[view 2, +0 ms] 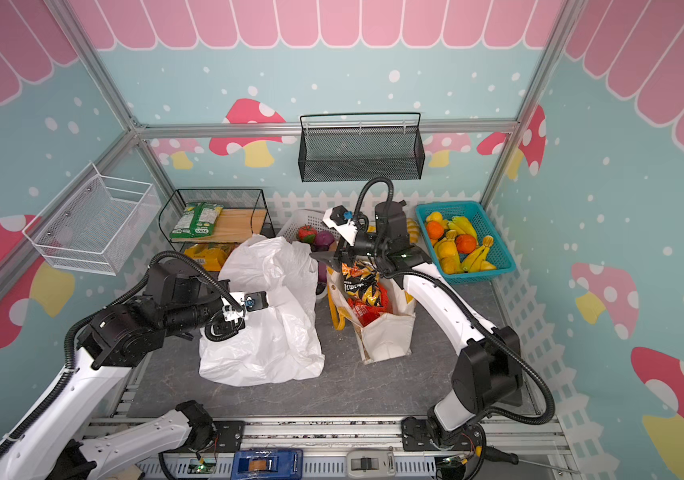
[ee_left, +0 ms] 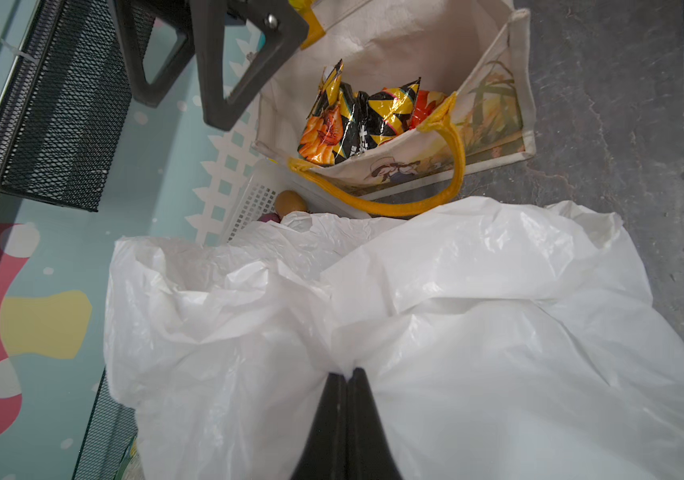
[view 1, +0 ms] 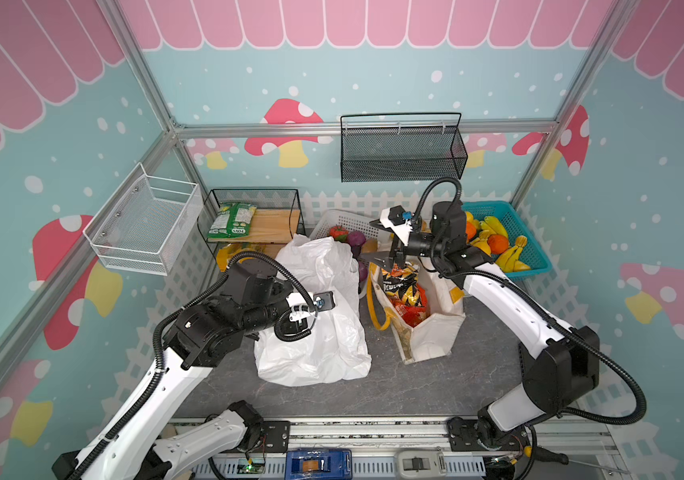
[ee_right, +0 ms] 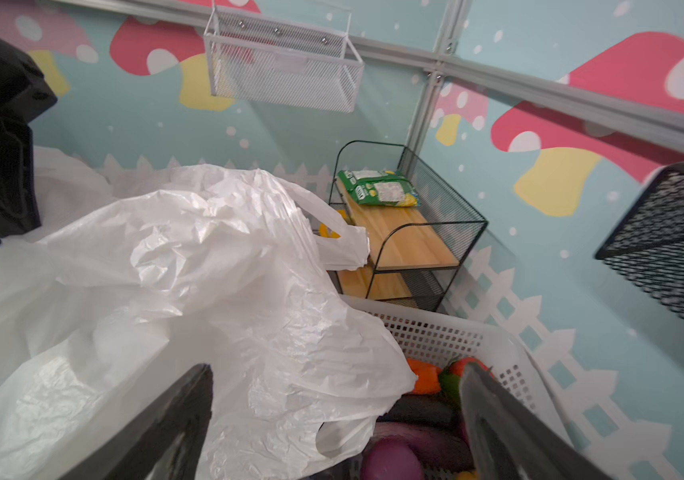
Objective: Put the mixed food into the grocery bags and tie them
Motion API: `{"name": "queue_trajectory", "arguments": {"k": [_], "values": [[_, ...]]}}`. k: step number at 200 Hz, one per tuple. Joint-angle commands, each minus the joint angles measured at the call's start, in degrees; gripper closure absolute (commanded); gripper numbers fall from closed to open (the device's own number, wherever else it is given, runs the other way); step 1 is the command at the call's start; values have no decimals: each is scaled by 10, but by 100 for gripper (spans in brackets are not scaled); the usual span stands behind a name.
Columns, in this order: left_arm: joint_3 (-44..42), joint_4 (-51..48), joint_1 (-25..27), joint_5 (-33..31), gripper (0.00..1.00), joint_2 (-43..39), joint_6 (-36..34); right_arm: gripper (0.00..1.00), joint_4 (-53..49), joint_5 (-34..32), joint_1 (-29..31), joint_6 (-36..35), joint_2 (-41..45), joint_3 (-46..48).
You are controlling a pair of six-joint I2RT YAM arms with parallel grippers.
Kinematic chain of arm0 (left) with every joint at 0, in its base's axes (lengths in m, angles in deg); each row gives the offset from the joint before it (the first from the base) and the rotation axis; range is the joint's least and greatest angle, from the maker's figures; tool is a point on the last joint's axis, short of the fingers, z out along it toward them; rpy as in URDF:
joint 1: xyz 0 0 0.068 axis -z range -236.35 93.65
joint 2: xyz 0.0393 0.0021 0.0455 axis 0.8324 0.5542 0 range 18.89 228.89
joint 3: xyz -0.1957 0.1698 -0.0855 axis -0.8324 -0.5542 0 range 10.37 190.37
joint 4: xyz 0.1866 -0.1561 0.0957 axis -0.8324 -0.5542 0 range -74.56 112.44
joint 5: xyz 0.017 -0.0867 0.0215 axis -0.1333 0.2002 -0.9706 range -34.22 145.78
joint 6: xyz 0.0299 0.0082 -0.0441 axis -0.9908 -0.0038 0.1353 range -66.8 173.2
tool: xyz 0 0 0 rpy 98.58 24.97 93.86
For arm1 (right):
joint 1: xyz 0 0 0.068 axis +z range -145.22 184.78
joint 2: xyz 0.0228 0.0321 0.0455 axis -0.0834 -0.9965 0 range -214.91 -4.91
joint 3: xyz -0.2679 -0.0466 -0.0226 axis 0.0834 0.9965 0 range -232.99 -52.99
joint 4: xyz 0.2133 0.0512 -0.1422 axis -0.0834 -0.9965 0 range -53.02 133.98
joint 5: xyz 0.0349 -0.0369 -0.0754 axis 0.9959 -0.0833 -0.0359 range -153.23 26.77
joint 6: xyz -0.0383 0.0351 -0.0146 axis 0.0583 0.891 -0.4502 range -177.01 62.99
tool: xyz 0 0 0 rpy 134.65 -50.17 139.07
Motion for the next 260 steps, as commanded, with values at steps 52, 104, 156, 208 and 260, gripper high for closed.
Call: {"name": "queue_trajectory", "arguments": {"k": [52,104,156,208,260], "values": [[-19,29,-4,55,100,2,-22,6,-74,65,36,-124,-160,-161],[-36,47,-13,16,100,4,-17,72,-129,106,50,-143,-208,-192],[-85,80,-55,-5,100,-18,16,100,1,53,50,-74,-69,-33],[-104,125,-65,-143,67,-4,166,100,70,-189,50,130,20,47],[-75,144,-86,-116,33,-26,537,100,181,-245,94,329,41,136]]}}
